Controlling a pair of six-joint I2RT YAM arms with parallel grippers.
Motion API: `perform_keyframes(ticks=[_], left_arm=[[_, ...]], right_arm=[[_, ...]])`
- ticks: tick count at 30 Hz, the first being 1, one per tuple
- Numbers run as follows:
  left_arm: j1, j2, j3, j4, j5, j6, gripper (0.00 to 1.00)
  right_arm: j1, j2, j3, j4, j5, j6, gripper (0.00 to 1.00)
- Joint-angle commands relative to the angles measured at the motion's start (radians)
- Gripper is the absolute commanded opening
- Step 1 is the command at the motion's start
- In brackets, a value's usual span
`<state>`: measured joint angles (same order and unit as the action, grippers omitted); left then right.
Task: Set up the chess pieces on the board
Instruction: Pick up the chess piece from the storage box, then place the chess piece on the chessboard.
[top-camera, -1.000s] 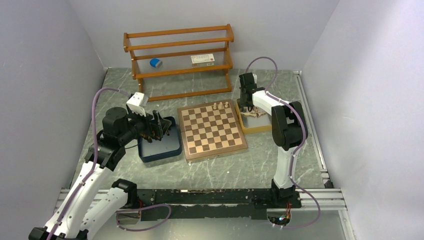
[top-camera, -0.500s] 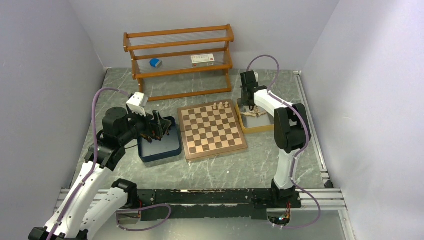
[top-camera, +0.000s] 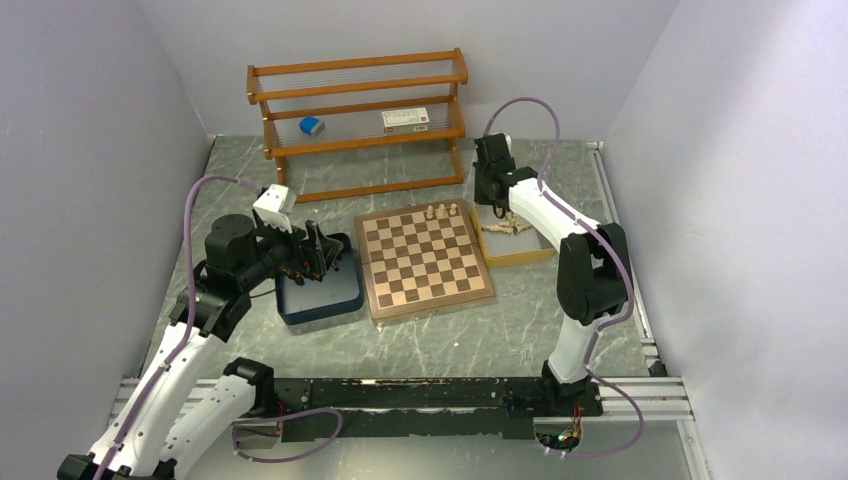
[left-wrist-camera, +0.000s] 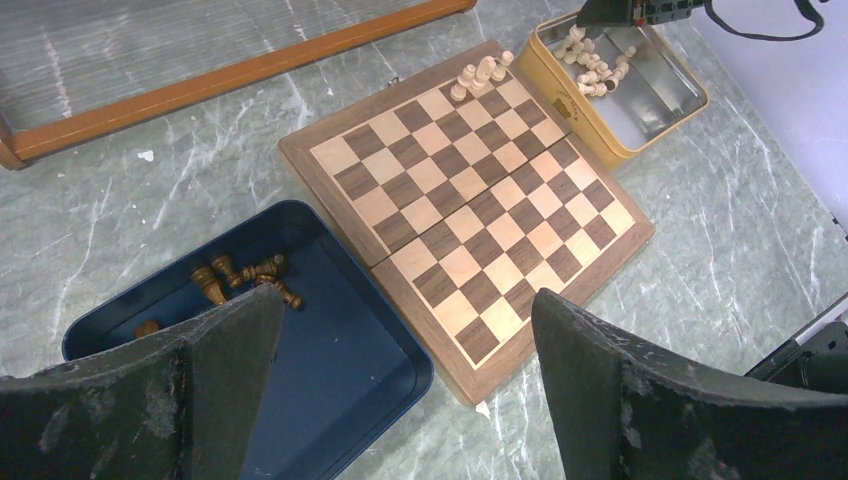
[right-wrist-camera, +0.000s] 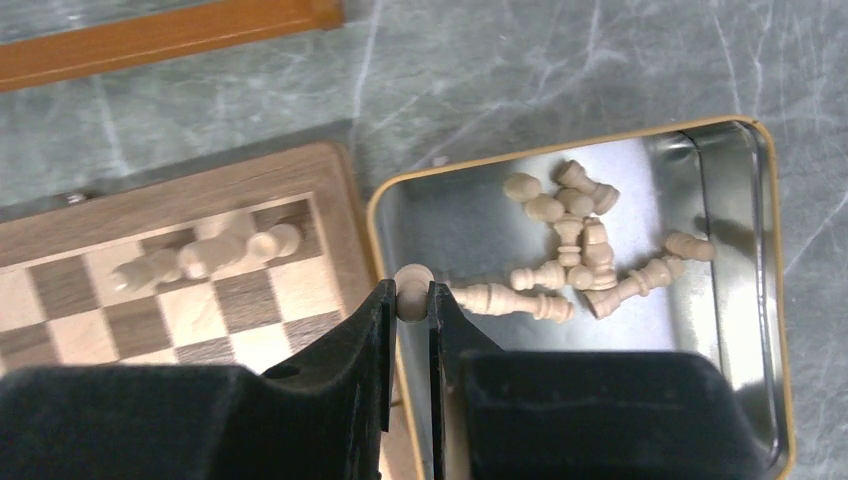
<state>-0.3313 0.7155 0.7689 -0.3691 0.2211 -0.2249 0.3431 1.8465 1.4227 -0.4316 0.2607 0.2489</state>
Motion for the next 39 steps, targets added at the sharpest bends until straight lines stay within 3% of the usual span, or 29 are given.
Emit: perform_keyframes(ticks=[1, 12, 39], left_arm=[[-0.009, -0.006, -0.012, 0.023, 0.01, -0.003, 0.99], [-0.009, -0.009, -0.013, 0.024, 0.013, -0.004, 0.99], [-0.009, -0.017, -0.011, 0.021, 0.013, -0.002, 0.99]], right_arm=[[0.037, -0.039, 0.023, -0.013, -0.024, 0.024, 0.12], [0.135, 0.005, 0.061, -0.065, -0.043, 0.049, 0.13], [0.139, 0.166, 0.106, -0.057, -0.013, 0.055, 0.18]])
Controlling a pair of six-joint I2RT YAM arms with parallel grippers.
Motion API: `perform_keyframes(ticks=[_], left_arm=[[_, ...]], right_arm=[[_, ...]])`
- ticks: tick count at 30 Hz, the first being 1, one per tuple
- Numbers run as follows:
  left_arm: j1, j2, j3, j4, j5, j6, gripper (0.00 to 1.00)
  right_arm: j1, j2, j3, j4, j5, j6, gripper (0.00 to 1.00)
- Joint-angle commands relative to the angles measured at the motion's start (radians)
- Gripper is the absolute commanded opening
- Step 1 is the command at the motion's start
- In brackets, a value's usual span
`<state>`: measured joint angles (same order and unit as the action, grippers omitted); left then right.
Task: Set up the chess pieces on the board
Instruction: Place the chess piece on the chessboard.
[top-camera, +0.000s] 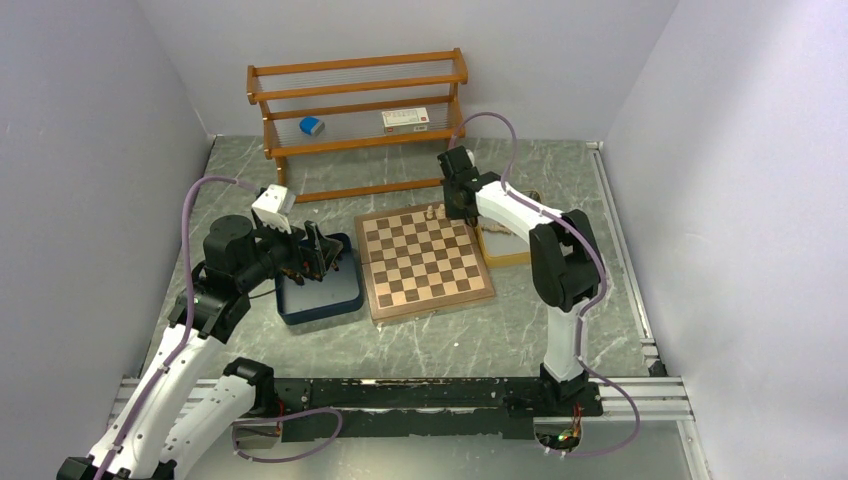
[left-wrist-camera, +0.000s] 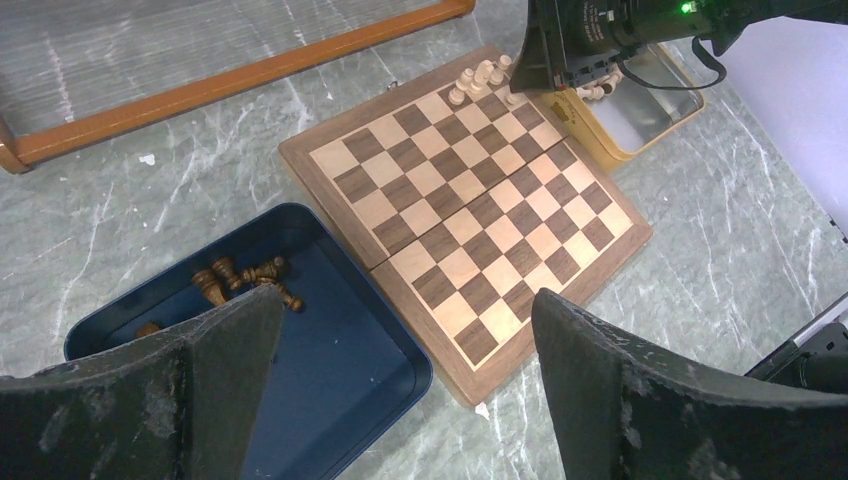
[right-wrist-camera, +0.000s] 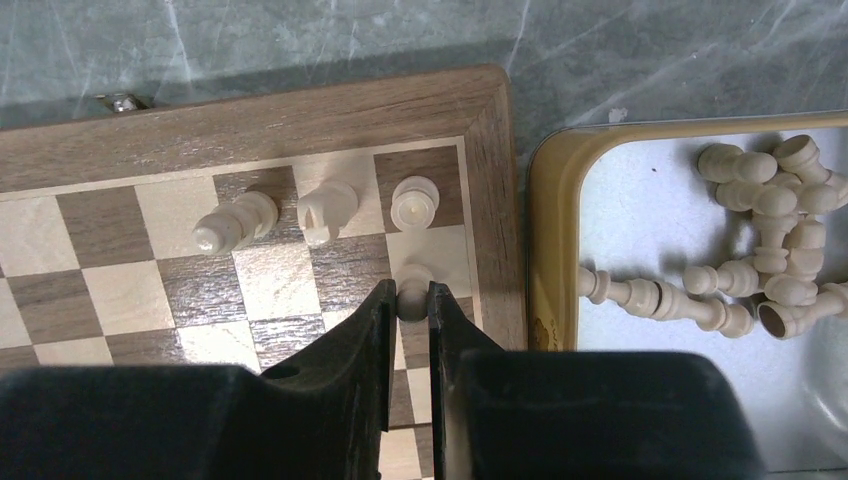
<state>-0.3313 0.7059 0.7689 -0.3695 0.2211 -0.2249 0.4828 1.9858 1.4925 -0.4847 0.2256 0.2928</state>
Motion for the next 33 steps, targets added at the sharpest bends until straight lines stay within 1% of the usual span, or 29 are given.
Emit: perform_keyframes(ticks=[1, 22, 33], left_arm=[[-0.009, -0.009, -0.011, 0.021, 0.011, -0.003, 0.99], [-0.009, -0.007, -0.009, 0.019, 0.005, -0.003, 0.99], [-0.009, -0.012, -0.012, 0.024, 0.007, -0.003, 0.99]], right_arm=[[0.0, 0.029, 0.035, -0.003, 0.022, 0.011, 0.18], [-0.016, 0.034, 0.025, 0.001, 0.011, -0.005, 0.25], [-0.016, 0.016, 0.051, -0.019, 0.001, -0.015, 0.33]])
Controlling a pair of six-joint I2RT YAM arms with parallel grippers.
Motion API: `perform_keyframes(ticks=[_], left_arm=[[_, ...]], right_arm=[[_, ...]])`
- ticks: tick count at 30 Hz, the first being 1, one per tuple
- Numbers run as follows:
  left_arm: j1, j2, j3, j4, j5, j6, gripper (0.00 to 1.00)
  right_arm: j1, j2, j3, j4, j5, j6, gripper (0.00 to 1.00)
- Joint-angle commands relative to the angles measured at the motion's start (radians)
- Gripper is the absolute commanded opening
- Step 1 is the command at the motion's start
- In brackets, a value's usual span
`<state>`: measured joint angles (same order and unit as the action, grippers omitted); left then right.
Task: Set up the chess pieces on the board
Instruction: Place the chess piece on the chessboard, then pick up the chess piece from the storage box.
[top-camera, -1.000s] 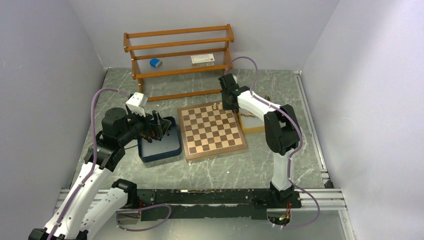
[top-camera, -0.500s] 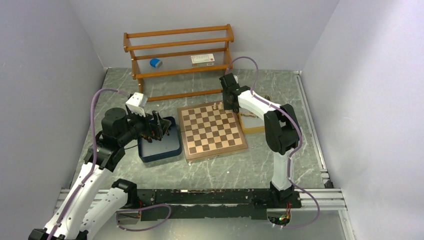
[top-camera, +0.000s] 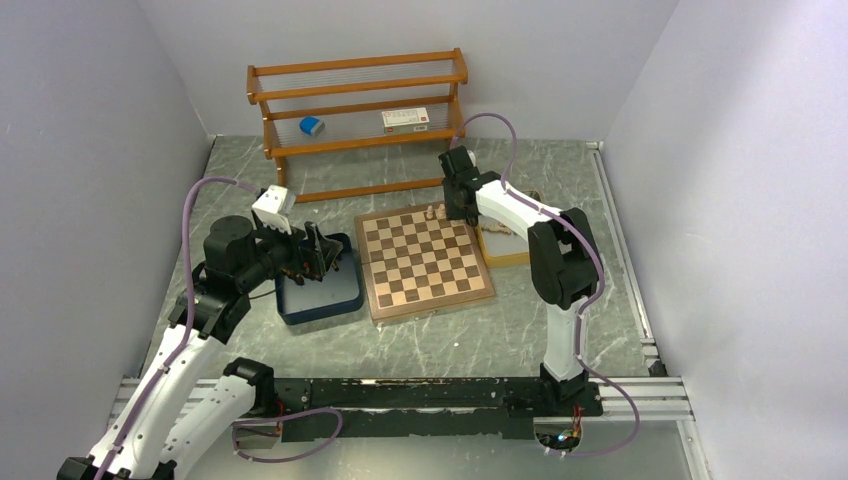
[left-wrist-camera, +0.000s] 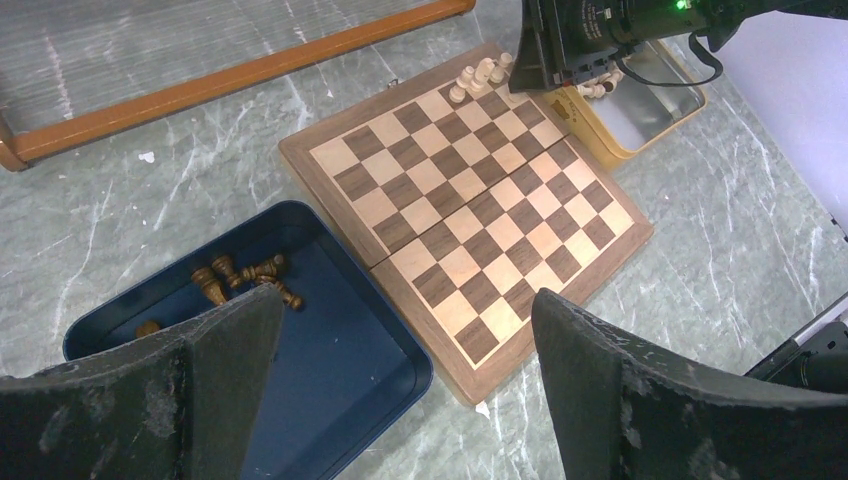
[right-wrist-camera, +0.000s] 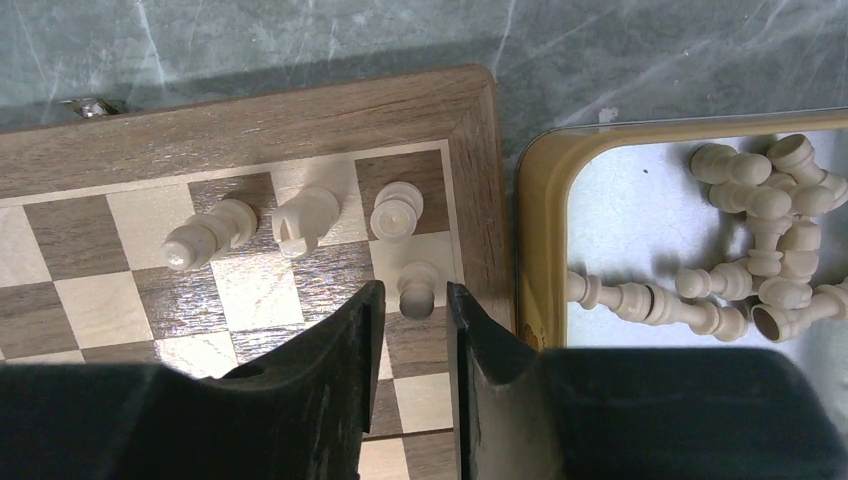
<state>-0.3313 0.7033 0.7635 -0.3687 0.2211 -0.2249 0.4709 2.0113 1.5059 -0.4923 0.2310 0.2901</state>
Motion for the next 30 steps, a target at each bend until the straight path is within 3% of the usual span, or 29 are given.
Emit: perform_keyframes(ticks=[1, 16, 30], left_arm=[[-0.009, -0.009, -0.007, 0.023, 0.007, -0.002, 0.99], [-0.009, 0.005, -0.014, 0.03, 0.008, -0.007, 0.99], [-0.009, 0.081, 0.022, 0.053, 0.026, -0.055, 0.99]], right_arm=[[-0.004, -0.012, 0.041, -0.013, -0.003, -0.014, 0.34], [-0.041, -0.143, 0.01, -0.006, -0.018, -0.017, 0.36], [-0.238, -0.279, -0.131, 0.054, 0.016, -0.026, 0.36]])
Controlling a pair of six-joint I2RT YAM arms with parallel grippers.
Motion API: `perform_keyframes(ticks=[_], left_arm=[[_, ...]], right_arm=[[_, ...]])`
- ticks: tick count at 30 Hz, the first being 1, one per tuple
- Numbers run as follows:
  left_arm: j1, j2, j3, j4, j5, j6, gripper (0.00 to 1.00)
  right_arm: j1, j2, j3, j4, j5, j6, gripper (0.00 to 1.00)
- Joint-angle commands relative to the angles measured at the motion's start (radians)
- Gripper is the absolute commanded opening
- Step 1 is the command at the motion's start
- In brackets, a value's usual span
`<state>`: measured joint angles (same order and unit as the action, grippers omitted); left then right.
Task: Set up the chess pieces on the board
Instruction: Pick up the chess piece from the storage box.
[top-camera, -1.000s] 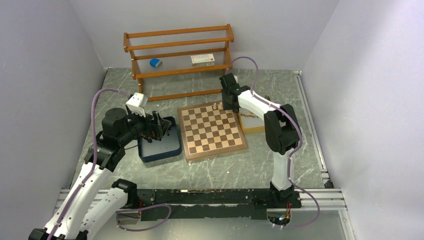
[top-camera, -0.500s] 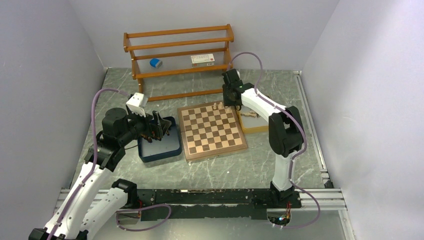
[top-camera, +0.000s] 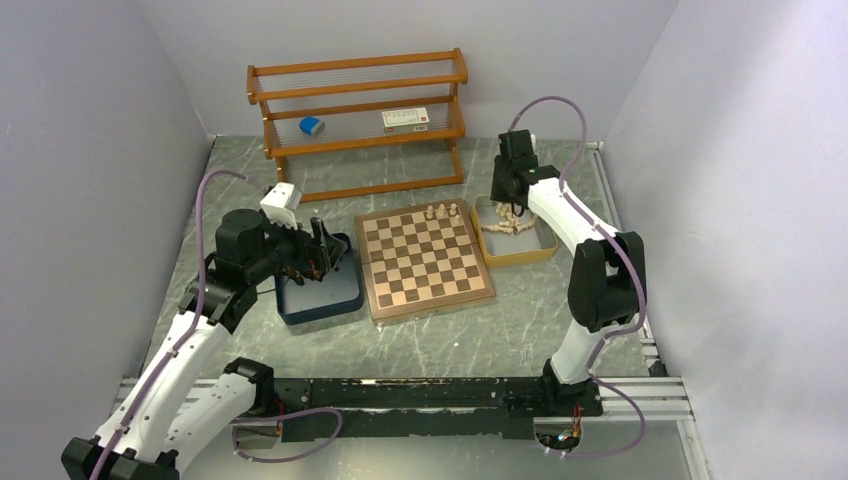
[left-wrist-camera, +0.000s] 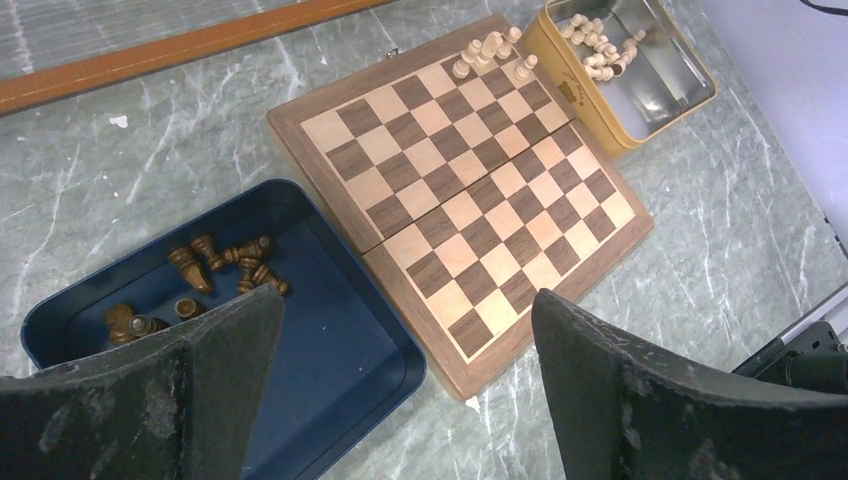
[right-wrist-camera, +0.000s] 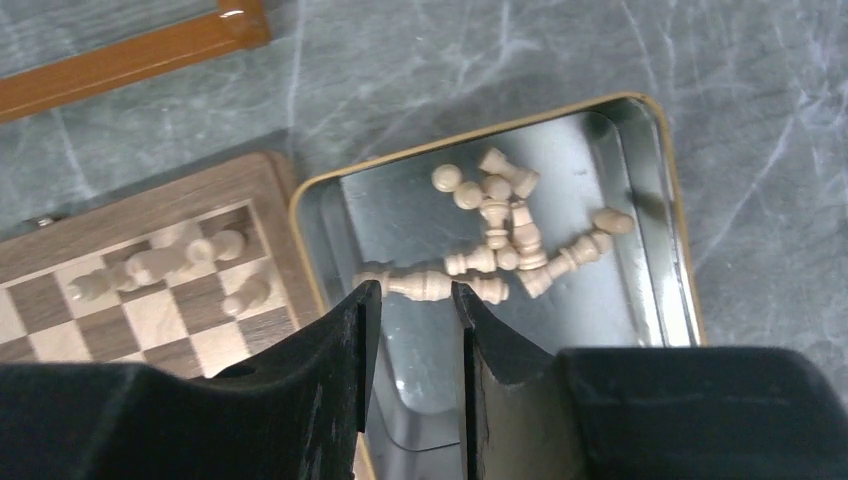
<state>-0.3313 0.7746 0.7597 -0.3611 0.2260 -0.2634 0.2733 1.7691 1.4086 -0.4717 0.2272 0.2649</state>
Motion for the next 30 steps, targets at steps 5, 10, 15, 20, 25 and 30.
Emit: perform_keyframes(ticks=[5, 10, 15, 20, 25, 30], left_arm=[[-0.009, 0.031, 0.029, 0.024, 0.042, -0.002, 0.99], [-0.01, 0.022, -0.005, 0.02, 0.043, 0.023, 0.99], [-0.043, 0.014, -0.017, 0.033, 0.022, 0.028, 0.99], [-0.06, 0.041, -0.009, 0.014, 0.022, 0.031, 0.99], [-0.066, 0.049, -0.013, 0.017, 0.017, 0.024, 0.99], [-0.066, 0.07, -0.005, 0.027, 0.022, 0.026, 0.99]], right_arm=[[-0.082, -0.045, -0.091, 0.087, 0.016, 0.011, 0.36], [-0.091, -0.013, -0.101, 0.104, 0.032, 0.012, 0.36], [-0.091, -0.007, -0.127, 0.158, 0.035, 0.001, 0.36], [-0.091, 0.018, -0.152, 0.177, -0.02, 0.0, 0.36], [-0.091, 0.03, -0.196, 0.197, 0.053, -0.041, 0.36], [-0.091, 0.049, -0.203, 0.245, -0.003, -0.048, 0.36]])
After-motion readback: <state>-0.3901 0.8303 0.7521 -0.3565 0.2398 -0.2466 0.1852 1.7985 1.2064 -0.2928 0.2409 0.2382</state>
